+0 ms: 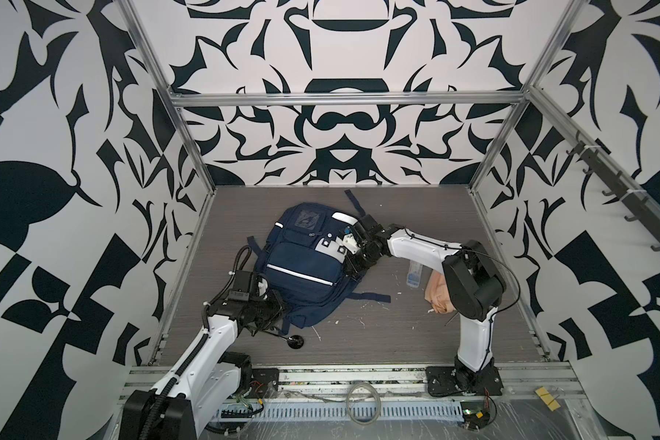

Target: Pack the student bag

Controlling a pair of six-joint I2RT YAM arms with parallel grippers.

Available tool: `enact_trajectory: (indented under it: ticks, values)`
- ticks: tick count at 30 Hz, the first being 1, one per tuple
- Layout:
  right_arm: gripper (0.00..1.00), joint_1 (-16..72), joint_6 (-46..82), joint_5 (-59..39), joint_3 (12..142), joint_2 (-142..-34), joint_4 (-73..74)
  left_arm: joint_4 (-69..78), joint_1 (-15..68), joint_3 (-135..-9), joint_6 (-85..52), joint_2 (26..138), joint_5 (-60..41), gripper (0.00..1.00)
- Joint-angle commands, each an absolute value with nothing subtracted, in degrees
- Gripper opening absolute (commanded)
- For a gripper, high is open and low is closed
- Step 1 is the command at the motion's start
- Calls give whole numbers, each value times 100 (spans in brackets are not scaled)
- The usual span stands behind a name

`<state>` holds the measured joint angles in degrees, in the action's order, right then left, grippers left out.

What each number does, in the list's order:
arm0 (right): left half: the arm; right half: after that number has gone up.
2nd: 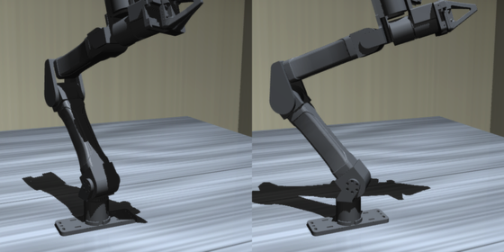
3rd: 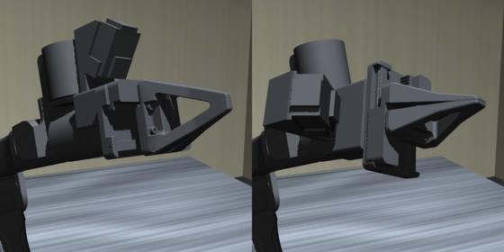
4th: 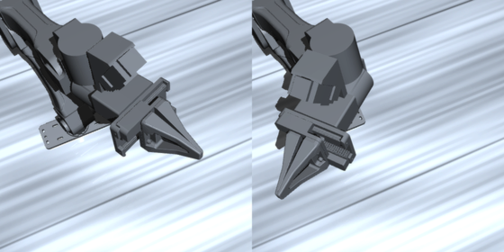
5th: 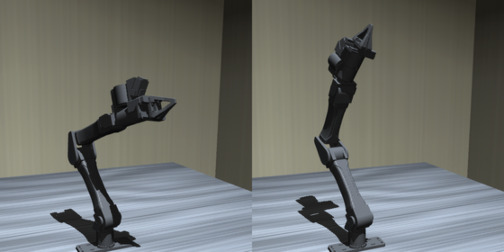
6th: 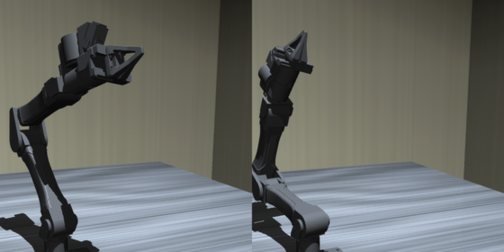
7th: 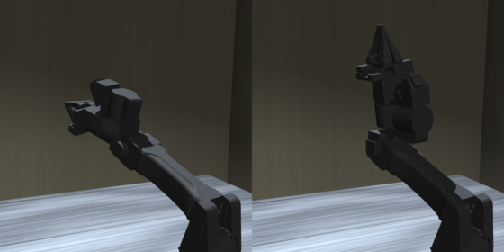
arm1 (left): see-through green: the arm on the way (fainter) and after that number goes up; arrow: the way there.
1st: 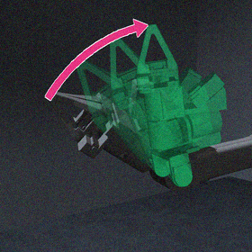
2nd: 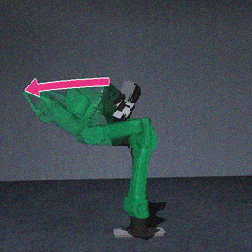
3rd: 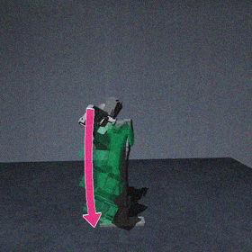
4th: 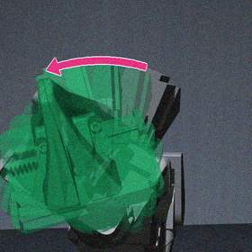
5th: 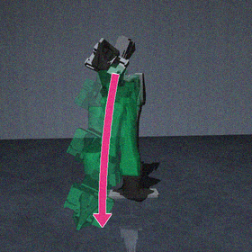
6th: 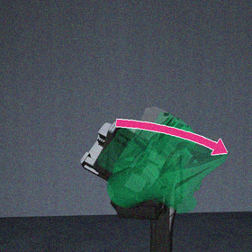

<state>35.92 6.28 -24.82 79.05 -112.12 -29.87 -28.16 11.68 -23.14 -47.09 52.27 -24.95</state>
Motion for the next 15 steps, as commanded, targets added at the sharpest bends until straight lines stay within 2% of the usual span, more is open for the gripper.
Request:
enact_trajectory:
  ticks: [1, 6, 15]
  values:
    - [13, 3665, 580, -2060, 7876, -11055, -3100, -2763, 1198, -2487, -4659, 5268, -2784, 0]
    - [1, 3656, 660, -2357, 7593, -10767, -2653, -2760, 1187, -2494, -4658, 5299, -2778, 0]
    - [0, 3656, 764, -3110, 6719, -10075, -1494, -2606, 1191, -2542, -4746, 5424, -2830, 0]
